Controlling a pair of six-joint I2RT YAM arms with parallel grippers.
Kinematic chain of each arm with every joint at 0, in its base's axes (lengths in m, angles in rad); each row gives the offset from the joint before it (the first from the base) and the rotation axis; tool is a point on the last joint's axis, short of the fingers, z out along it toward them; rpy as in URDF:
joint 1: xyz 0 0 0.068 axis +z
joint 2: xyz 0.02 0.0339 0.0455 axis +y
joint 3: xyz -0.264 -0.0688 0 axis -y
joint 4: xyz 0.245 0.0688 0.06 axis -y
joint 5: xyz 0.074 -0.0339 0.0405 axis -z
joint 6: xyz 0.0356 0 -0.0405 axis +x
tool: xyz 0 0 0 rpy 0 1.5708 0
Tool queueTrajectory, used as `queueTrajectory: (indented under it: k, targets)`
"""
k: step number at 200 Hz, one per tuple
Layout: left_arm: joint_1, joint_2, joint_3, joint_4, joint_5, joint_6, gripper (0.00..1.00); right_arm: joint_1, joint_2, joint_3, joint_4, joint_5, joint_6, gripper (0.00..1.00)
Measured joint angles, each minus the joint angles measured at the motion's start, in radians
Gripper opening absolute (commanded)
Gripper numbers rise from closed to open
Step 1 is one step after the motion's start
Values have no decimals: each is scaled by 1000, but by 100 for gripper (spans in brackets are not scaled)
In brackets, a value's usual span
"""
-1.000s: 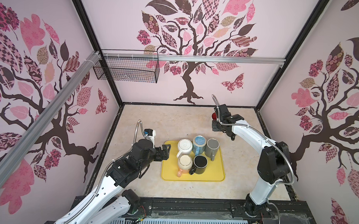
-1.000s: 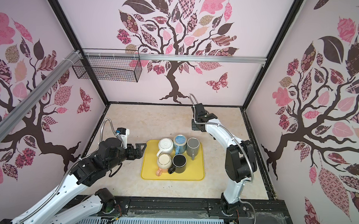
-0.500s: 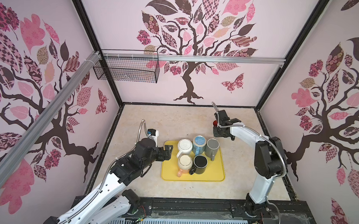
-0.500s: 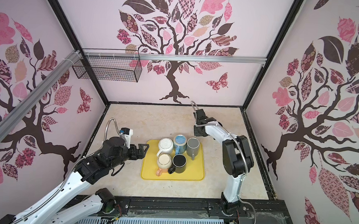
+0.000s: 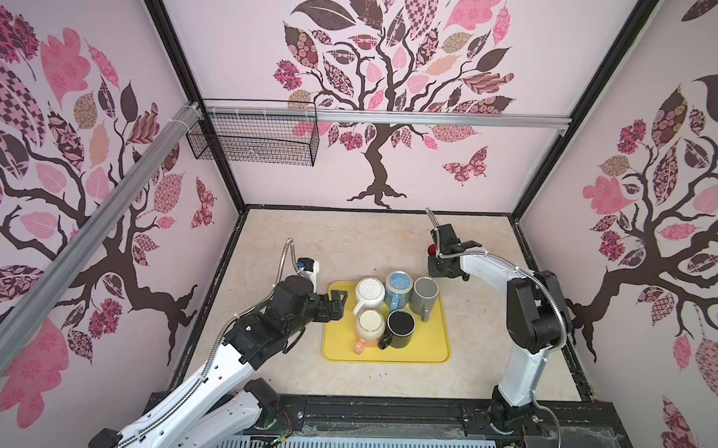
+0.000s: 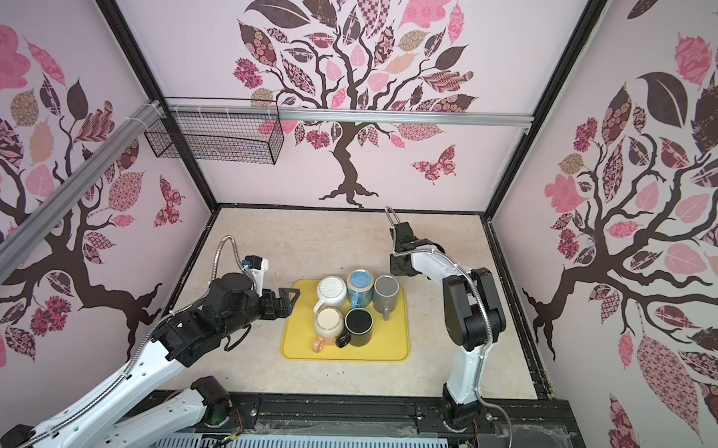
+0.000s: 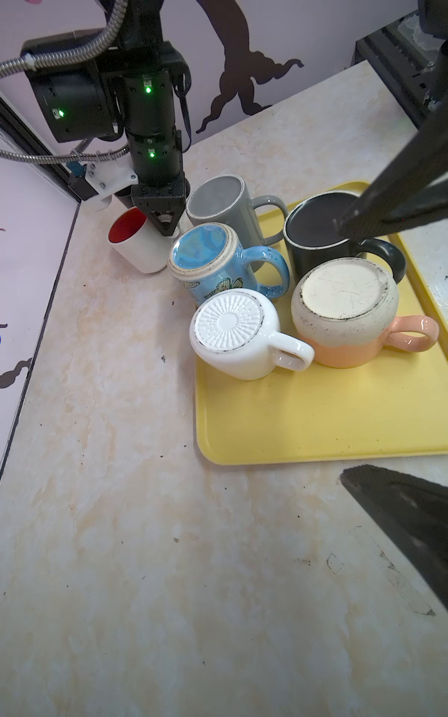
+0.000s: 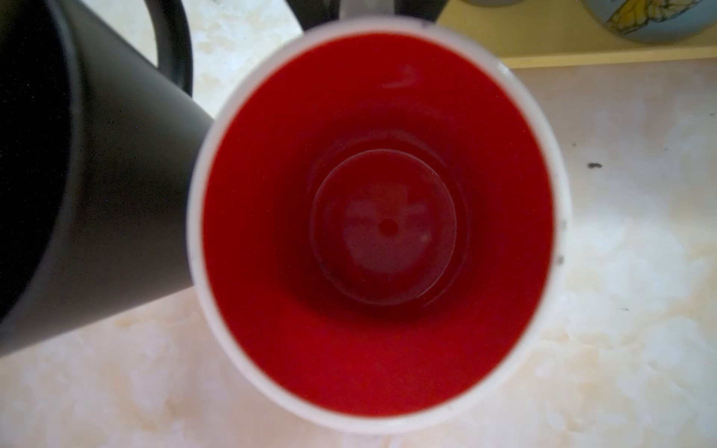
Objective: Turn the mug right side up
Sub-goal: 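Lower the white mug upright beside the black mug and release, then move right gripper back over the tray while left gripper lowers over peach mug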
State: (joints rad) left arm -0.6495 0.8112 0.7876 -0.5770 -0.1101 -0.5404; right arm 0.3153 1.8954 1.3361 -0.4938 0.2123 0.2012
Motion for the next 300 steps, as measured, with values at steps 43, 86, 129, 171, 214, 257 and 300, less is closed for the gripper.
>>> queueTrajectory:
  k: [43,86,129,171,214,257,300]
  targets:
    - [0,3,0,0,3,0,93,-3,0,-14,16,10,0,0]
    - [0,2,-5,0,6,0,94,-3,0,-22,28,19,1,15]
    - [0,0,-7,2,8,0,93,-3,-5,-50,35,23,8,29]
    - [0,-2,-14,4,10,0,94,-4,-37,-100,29,20,23,46]
    - [0,-11,-16,5,10,0,94,-4,-135,-120,26,19,39,48]
    - [0,-10,-16,7,14,0,92,-3,-286,-119,-2,24,58,48]
    - [-13,-1,-60,35,32,-10,87,28,-541,-158,33,-3,100,48]
